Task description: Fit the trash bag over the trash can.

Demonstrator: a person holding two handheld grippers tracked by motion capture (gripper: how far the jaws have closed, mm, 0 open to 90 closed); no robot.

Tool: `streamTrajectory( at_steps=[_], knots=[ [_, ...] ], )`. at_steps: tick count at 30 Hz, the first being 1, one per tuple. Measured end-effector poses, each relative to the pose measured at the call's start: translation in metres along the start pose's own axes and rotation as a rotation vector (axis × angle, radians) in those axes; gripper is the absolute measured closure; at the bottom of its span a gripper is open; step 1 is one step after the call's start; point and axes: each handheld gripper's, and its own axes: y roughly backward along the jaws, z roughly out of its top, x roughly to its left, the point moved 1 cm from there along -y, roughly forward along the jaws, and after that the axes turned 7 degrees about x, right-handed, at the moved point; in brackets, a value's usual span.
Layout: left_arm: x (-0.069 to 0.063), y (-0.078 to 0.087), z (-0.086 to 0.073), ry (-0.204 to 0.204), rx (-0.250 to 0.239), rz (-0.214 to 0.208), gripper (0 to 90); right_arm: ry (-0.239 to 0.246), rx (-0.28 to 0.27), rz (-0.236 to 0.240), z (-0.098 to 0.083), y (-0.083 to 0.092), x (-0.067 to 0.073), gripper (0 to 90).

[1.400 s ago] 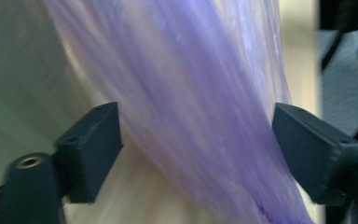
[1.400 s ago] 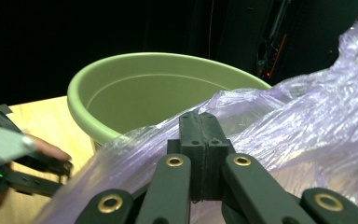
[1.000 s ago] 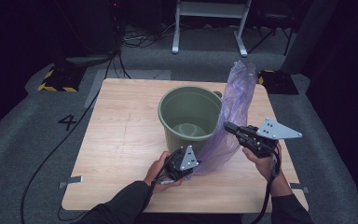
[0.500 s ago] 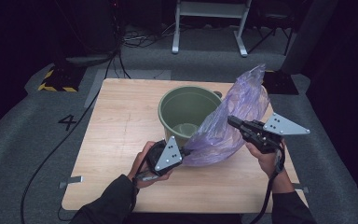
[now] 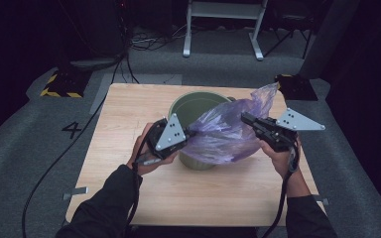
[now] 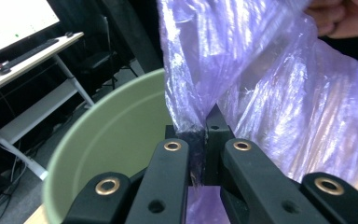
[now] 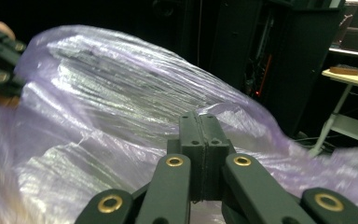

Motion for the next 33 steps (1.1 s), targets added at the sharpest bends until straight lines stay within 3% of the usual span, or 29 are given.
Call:
streamTrajectory(
  at_steps=[1, 4, 9, 12, 15, 16, 17, 19, 21, 23, 26, 28, 33],
  knots=[
    [0.000, 0.000, 0.000, 0.000, 0.000, 0.000, 89.3, 0.000, 0.000, 0.000, 0.000, 0.000, 0.000, 90.0],
    [0.016, -0.009, 0.008, -0.010, 0.020, 0.024, 89.3, -0.001, 0.017, -0.036, 0.004, -0.007, -0.007, 90.0],
    [0.024, -0.023, 0.013, -0.031, 0.051, 0.055, 89.3, -0.012, 0.025, -0.068, 0.008, -0.014, -0.015, 90.0],
    [0.030, -0.029, 0.016, -0.019, 0.060, 0.060, 89.3, -0.032, 0.024, -0.083, 0.011, -0.016, -0.020, 82.3],
    [0.035, -0.037, 0.016, -0.019, 0.081, 0.071, 89.3, -0.043, 0.036, -0.084, 0.011, -0.014, -0.018, 65.6],
    [0.035, -0.037, 0.016, -0.019, 0.081, 0.071, 89.3, -0.043, 0.036, -0.084, 0.011, -0.014, -0.018, 65.6],
    [0.036, -0.039, 0.015, -0.013, 0.085, 0.068, 89.3, -0.040, 0.046, -0.064, 0.008, -0.012, -0.017, 56.3],
    [0.039, -0.042, 0.011, -0.001, 0.107, 0.070, 89.3, -0.039, 0.056, -0.050, 0.006, -0.010, -0.015, 47.8],
    [0.041, -0.043, 0.009, 0.010, 0.116, 0.067, 89.3, -0.045, 0.059, -0.004, 0.003, -0.007, -0.013, 42.5],
    [0.043, -0.043, 0.007, 0.003, 0.129, 0.071, 89.3, -0.038, 0.060, 0.011, 0.000, -0.003, -0.011, 36.6],
    [0.045, -0.044, 0.006, 0.010, 0.137, 0.072, 89.3, -0.040, 0.057, 0.035, -0.004, 0.001, -0.009, 33.6],
    [0.046, -0.048, 0.004, 0.019, 0.146, 0.071, 89.2, -0.034, 0.057, 0.075, -0.009, 0.005, -0.006, 30.0],
    [0.048, -0.053, 0.002, 0.019, 0.158, 0.079, 89.2, 0.000, 0.070, 0.078, -0.013, 0.011, 0.001, 25.2]
  ],
)
